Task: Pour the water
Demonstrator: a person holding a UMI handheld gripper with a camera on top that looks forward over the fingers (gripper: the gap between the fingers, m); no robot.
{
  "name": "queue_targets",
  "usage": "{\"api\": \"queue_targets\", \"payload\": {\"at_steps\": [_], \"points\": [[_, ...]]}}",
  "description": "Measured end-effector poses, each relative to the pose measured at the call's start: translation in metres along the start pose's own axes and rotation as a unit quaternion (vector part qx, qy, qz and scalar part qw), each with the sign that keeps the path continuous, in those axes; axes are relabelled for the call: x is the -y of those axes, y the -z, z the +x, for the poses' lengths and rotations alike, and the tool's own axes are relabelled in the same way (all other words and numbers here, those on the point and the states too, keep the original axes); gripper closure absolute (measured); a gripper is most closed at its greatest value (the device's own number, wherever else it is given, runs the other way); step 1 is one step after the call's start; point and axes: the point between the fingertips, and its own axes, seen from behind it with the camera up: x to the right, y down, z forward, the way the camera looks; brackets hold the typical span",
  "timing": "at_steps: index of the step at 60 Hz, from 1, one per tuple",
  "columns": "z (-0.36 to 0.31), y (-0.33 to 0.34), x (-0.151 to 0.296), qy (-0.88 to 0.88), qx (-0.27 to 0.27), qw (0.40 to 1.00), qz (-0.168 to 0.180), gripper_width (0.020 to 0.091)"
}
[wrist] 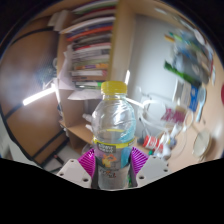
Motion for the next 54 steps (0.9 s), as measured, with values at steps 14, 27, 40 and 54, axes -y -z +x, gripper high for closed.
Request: {"api": "queue_targets", "payload": {"at_steps": [14, 27, 40, 54], "points": [[0.075, 0.057, 0.144, 0.345, -0.143, 0.925, 0.072, 0.0653], [0.250, 0.111, 0.200, 0.445, -0.288, 0.847, 0.035, 0.0650], [0.317, 0.125, 0.207, 0.504, -0.320, 0.802, -0.006, 0.0650], [0.325, 0.120, 0.208, 0.571, -0.312, 0.759, -0.007, 0.0642]]}}
